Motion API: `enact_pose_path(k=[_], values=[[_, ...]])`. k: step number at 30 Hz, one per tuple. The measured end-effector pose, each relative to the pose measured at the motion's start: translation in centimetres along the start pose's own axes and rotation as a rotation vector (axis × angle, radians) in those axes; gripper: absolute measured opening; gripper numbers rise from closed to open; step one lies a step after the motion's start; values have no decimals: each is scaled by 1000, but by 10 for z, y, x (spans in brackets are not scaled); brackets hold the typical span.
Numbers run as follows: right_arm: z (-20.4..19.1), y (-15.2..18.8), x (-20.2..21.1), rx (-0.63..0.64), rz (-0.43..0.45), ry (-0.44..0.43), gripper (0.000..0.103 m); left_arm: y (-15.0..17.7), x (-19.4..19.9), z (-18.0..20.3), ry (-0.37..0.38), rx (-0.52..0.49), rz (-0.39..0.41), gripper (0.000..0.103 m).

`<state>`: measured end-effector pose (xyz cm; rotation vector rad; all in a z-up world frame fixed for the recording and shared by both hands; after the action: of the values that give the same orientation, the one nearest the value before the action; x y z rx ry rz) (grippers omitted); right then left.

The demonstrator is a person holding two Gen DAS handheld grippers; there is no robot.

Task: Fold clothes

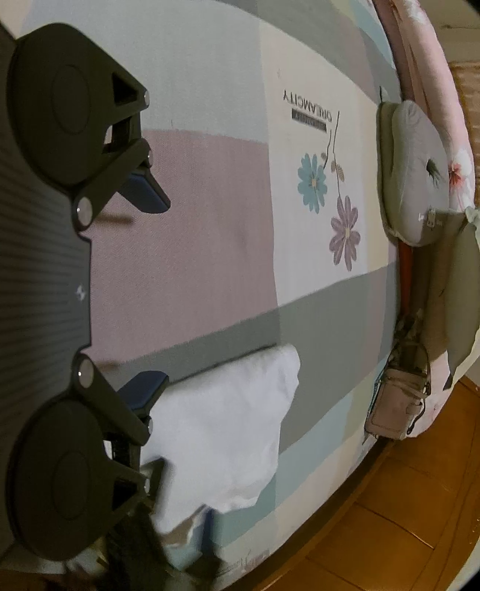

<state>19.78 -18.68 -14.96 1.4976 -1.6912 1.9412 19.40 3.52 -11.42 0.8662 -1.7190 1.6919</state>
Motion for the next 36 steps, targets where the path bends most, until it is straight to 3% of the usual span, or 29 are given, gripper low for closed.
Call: enact_pose_path(k=[8,11,19,24,26,28,33,36], values=[[4,12,22,-16,77,-37,103,-18,6,32,82,-78,38,92],[10,23,13,-45,50,-31,103,-33,9,48,147,-103,65,92],[11,28,14,-23,100,-37,103,-56,-4,116,340,-239,101,92],[12,31,14,-15,110,-44,103,-58,-46,134,315,-248,15,92],[12,33,15,-14,116,-47,103,-56,-62,135,347,-228,-22,94],[13,33,15,-15,121,-49,103,-58,-62,136,367,-216,-21,96],[13,36,16,-10,125,-51,103,-64,-45,136,324,-245,41,97],[13,37,17,-7,127,-51,103,-62,-62,134,305,-244,1,96]])
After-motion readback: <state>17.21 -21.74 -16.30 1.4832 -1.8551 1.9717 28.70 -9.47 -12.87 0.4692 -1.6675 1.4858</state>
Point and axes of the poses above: each gripper's, at about its wrist camera, not at the fingertips, and x roughly against the way its jaws point, z to its right, y to its underside, the point moved 4 cm from there along -x, roughly the way its jaws point, and after that the axes turned 15 degrees about -y, right-handed, at the moved point
